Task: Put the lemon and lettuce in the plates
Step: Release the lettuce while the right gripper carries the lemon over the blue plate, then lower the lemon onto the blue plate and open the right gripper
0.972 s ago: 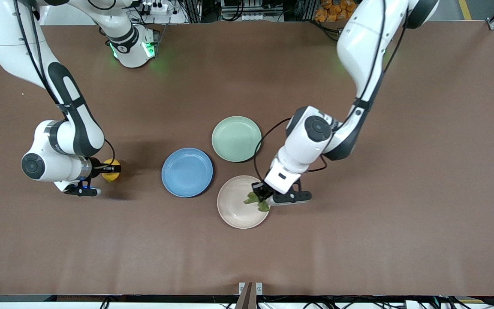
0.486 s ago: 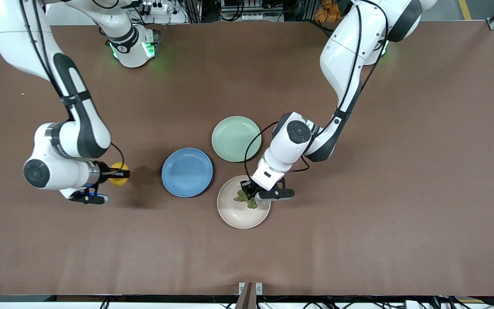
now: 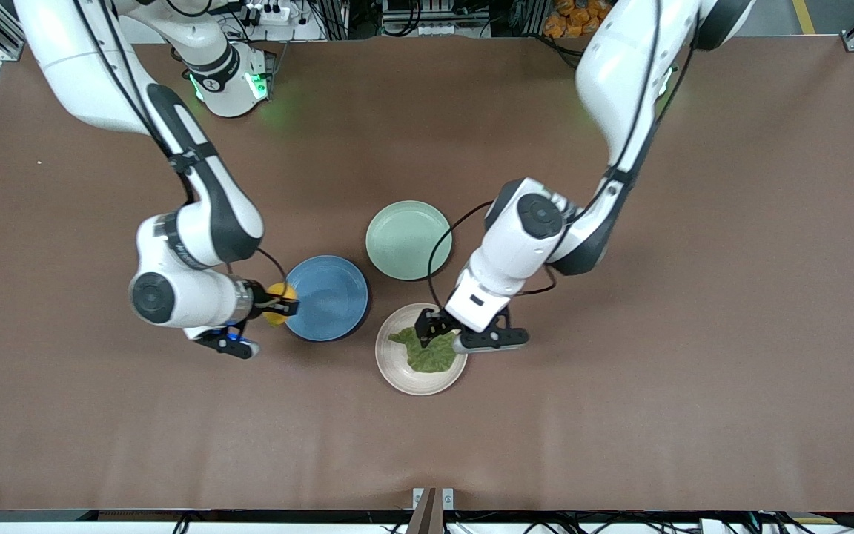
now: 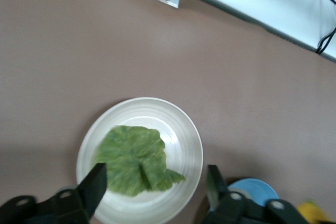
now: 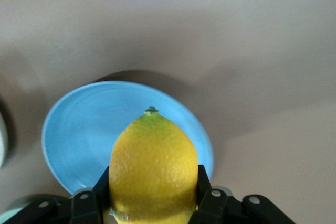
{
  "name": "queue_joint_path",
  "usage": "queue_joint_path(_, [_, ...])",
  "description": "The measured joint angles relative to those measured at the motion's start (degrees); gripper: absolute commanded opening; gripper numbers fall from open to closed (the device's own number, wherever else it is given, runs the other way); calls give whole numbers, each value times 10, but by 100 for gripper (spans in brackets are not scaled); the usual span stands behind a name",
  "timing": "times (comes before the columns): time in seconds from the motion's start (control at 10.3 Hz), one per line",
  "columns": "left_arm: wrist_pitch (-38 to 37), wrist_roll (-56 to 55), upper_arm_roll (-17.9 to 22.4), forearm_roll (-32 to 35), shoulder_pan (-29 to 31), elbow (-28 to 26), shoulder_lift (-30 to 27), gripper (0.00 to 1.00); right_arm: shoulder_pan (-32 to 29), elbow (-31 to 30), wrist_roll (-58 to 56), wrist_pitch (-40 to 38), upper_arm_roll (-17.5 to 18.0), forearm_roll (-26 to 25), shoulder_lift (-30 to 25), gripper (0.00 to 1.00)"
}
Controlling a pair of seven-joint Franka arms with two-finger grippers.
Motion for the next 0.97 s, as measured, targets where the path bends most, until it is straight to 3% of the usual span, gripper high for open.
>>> queue_joint_path(0.29, [-238, 4, 3, 64, 70, 1, -135, 100, 16, 2, 44, 30, 11, 10, 38, 1])
queue_joint_path(0.39, [-303, 9, 3, 79, 87, -1, -172, 100, 18, 3, 48, 36, 14, 13, 46, 30])
queue_joint_path(0.49, [-367, 18, 3, 83, 99, -2, -205, 100, 18, 4, 49, 37, 15, 14, 50, 99])
queue_joint_path(0.68, [-458, 33, 2, 90, 127, -6, -267, 100, 18, 9, 50, 38, 15, 16, 53, 100])
queue_joint_path(0.97, [-485, 91, 2, 92, 202, -57, -350, 100, 15, 43, 46, 27, 25, 16, 43, 100])
